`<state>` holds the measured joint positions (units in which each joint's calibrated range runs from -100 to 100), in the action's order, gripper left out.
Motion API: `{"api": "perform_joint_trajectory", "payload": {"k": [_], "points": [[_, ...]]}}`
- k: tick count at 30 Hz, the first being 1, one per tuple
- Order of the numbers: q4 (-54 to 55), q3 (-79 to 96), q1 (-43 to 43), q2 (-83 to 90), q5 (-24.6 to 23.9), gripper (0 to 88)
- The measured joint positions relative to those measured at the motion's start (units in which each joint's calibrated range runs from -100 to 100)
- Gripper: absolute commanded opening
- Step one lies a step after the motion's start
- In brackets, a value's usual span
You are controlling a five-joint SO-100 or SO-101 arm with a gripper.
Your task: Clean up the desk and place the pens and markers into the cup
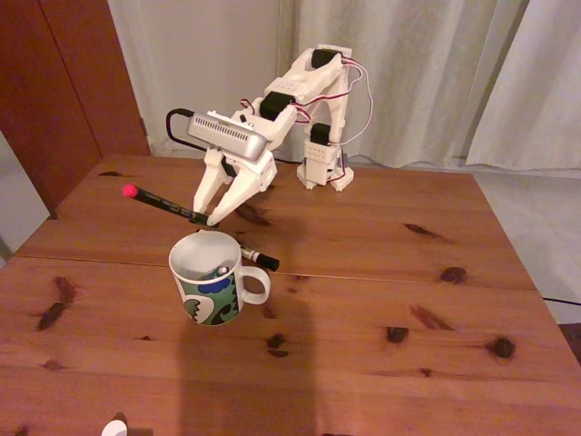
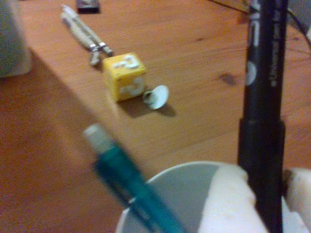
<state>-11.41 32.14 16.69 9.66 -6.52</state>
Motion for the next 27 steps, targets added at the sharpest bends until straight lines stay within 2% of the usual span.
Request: {"api": "perform_joint_trajectory", "payload": {"k": [4, 12, 20, 27], "points": [[0.50, 0.17, -0.15, 0.00, -0.59, 0.7], [3.48, 0.17, -0.15, -4.75, -6.11, 0.6], [8.88, -1.36, -1.54, -9.58, -6.45, 0.7], [9.29, -1.44, -1.47, -9.66, -6.50, 0.9]]}}
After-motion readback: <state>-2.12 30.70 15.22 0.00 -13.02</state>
